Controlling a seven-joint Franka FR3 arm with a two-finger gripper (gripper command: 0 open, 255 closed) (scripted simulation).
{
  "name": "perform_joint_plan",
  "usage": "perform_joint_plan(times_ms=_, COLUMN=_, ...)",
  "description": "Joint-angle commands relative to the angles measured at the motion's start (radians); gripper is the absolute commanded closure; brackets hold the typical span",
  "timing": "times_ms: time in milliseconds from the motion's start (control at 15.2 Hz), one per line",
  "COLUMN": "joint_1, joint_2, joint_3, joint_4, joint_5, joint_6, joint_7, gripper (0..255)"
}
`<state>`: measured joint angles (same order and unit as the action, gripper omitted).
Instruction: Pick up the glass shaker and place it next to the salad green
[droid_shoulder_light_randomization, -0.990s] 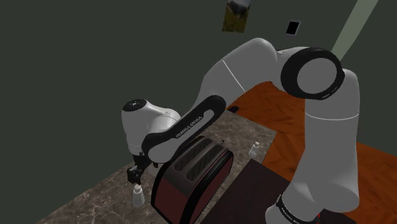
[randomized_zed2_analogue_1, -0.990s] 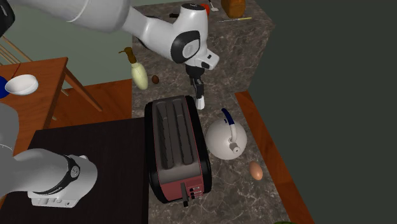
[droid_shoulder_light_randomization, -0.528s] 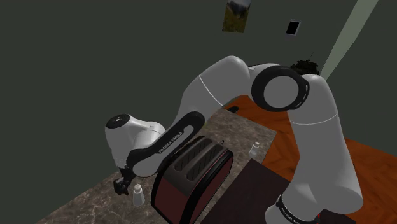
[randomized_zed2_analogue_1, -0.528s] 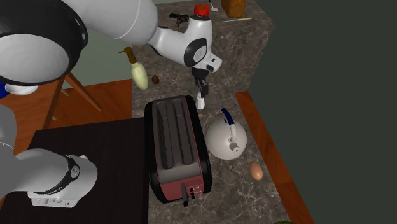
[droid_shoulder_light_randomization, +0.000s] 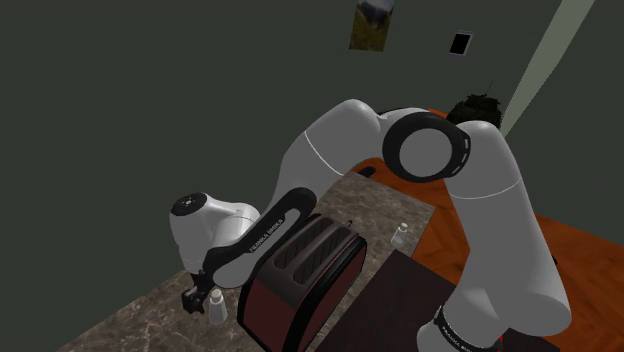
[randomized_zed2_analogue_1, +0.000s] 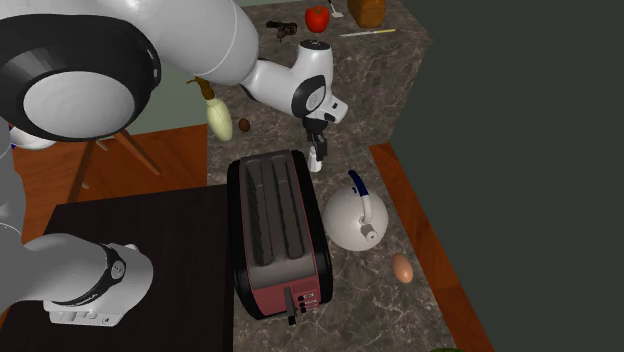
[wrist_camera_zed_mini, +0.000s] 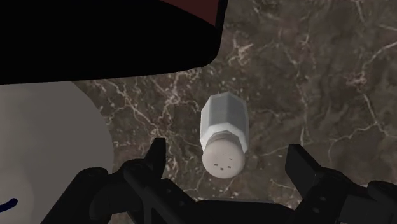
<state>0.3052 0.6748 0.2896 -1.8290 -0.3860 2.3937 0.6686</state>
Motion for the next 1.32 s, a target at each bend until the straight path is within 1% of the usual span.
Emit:
perform_joint_plan(times_ms=0, joint_1=0.000, joint_2=0.001, joint_3=-0.001, joint_4=0.000, joint_5=-0.001, joint_6=0.002, joint_7=0.000, gripper=0)
perform_joint_plan(times_ms=264, joint_1=0.000, joint_2=0.001, joint_3=-0.001, joint_4=0.000, joint_5=-0.001, joint_6=0.002, joint_7=0.000, gripper=0)
perform_joint_plan(times_ms=330, joint_1=0.000, joint_2=0.001, joint_3=-0.001, joint_4=0.000, joint_5=-0.001, joint_6=0.002, joint_7=0.000, gripper=255)
perform_joint_plan(times_ms=924, joint_1=0.000, joint_2=0.001, joint_3=-0.001, joint_4=0.000, joint_5=-0.001, joint_6=0.002, joint_7=0.000, gripper=255)
perform_joint_plan(times_ms=1254, joint_1=-0.012, joint_2=-0.050, joint_3=0.017, joint_4=-0.010, joint_5=0.020, joint_6=-0.039, joint_7=-0.015, gripper=255)
